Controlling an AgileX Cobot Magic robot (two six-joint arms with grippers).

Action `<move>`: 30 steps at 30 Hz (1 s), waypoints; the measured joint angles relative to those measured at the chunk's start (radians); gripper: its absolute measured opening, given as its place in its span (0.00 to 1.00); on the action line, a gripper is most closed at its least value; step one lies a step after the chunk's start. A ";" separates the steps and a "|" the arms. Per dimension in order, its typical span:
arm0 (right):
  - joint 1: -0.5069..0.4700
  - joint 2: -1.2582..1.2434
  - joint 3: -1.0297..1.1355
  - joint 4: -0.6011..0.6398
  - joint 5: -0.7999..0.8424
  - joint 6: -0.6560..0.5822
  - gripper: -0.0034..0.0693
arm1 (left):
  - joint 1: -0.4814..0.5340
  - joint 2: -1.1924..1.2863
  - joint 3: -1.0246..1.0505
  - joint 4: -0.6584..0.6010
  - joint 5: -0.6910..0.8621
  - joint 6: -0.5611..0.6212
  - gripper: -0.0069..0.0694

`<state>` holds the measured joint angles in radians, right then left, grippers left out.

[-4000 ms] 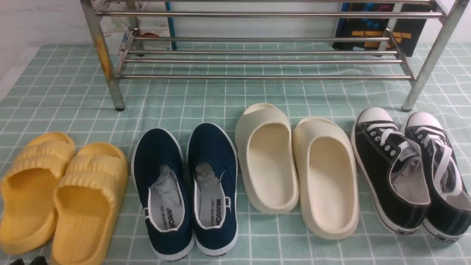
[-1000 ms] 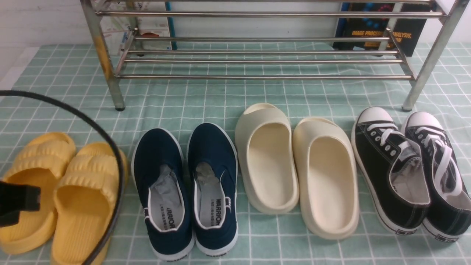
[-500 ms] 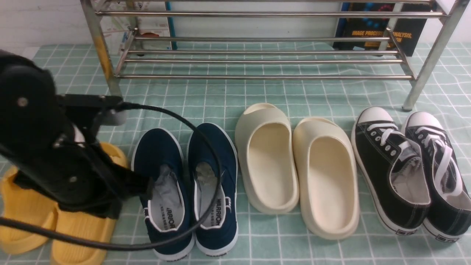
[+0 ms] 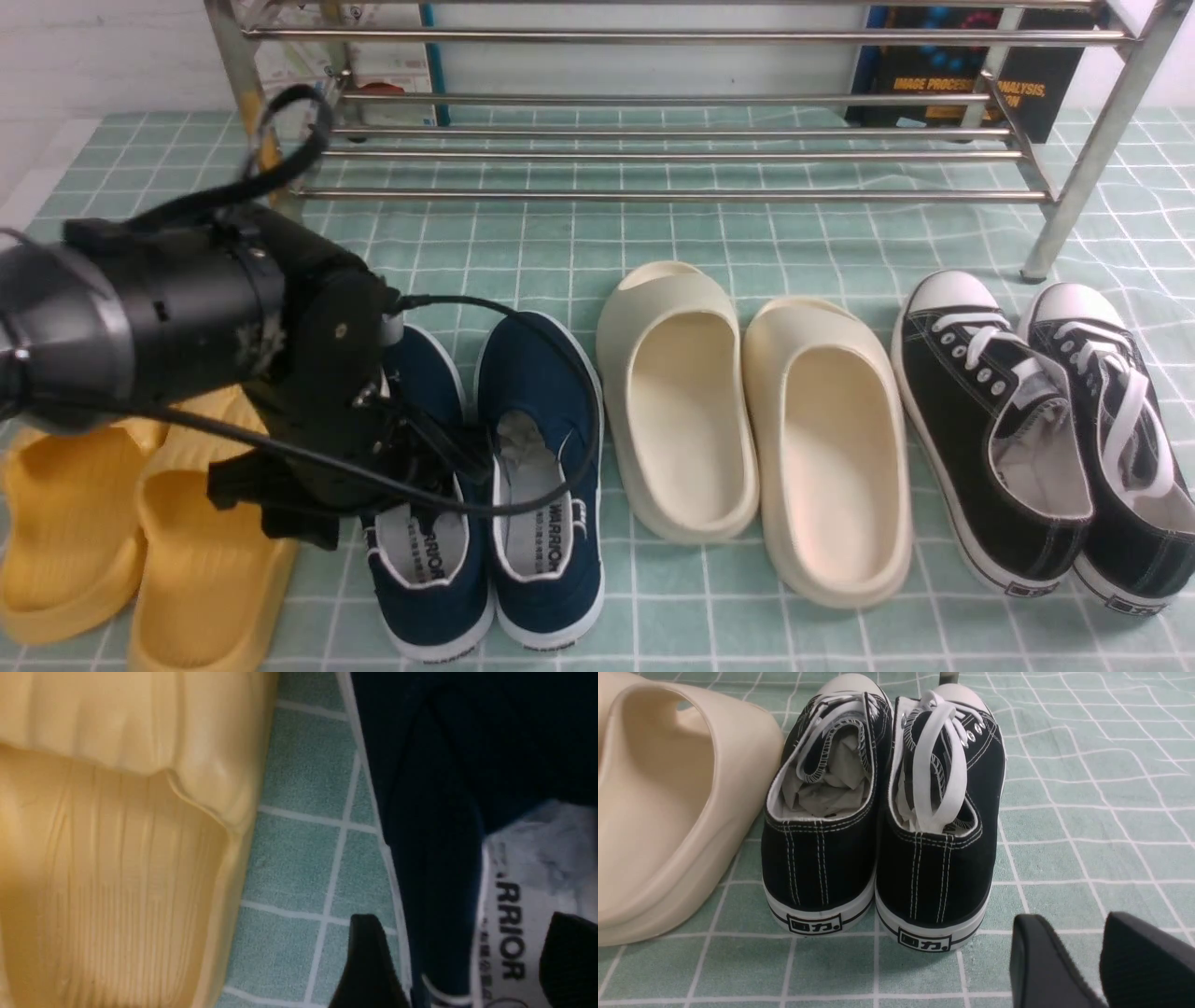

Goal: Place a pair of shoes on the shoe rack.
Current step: Use the left arm to grab the shoe closest to it, then use the left arm to put a shoe into the shoe rack

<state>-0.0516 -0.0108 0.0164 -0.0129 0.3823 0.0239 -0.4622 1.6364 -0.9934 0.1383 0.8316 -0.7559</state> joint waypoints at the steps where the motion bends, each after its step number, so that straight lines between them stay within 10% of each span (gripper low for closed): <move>1: 0.000 0.000 0.000 0.000 0.000 0.000 0.38 | 0.000 0.019 0.000 0.001 -0.003 -0.003 0.66; 10: 0.000 0.000 0.000 0.000 0.000 -0.002 0.38 | 0.000 0.042 -0.001 0.021 0.000 -0.007 0.11; 30: 0.000 0.000 0.000 0.000 0.000 -0.003 0.38 | 0.086 -0.136 -0.353 -0.024 0.309 0.347 0.10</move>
<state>-0.0516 -0.0108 0.0164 -0.0129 0.3823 0.0206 -0.3761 1.5006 -1.3463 0.1141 1.1402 -0.4088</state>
